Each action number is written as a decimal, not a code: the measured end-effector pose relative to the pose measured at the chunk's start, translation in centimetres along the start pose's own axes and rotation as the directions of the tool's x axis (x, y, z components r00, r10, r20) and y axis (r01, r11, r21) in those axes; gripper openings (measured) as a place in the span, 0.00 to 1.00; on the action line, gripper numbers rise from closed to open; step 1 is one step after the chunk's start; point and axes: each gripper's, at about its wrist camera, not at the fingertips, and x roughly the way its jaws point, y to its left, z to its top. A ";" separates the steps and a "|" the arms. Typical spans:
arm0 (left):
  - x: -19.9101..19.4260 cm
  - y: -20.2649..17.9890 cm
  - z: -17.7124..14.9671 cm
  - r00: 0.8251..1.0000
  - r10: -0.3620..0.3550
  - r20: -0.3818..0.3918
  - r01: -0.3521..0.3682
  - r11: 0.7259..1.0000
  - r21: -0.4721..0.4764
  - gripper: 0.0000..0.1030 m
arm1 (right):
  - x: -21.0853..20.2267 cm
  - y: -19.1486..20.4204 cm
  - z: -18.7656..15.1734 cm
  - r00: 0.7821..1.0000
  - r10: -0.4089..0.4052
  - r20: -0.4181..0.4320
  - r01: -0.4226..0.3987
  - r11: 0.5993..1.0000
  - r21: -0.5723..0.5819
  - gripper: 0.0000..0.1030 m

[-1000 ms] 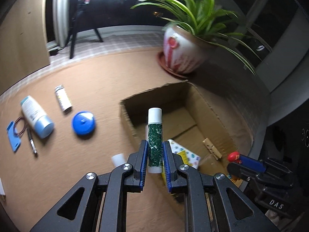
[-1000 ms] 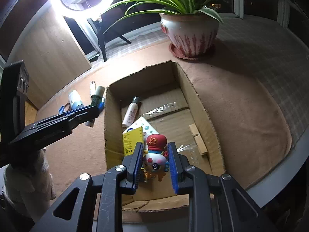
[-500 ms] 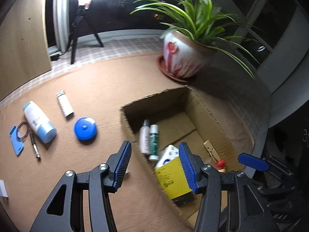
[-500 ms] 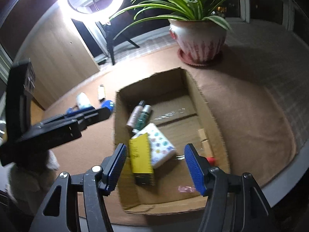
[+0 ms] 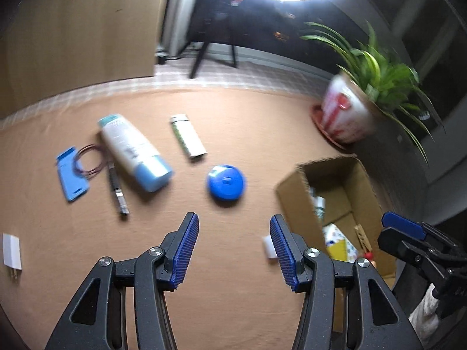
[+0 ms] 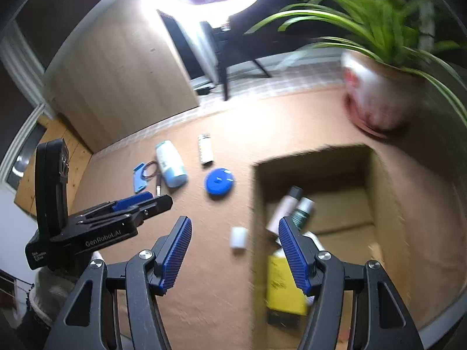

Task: Organize objects
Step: 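Move the right tool to the white-and-blue lotion tube and grasp it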

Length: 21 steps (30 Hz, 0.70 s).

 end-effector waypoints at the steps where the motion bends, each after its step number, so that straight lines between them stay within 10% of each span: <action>1: -0.1 1.0 0.0 1.000 0.004 0.004 -0.004 1.000 -0.016 0.53 | 0.7 0.7 0.3 1.000 0.008 -0.005 -0.008 1.000 -0.013 0.57; 21: 3.2 10.2 2.9 1.000 -0.004 0.011 0.005 0.992 -0.124 0.52 | 15.4 7.4 8.8 0.967 0.172 -0.186 -0.173 0.985 0.014 0.57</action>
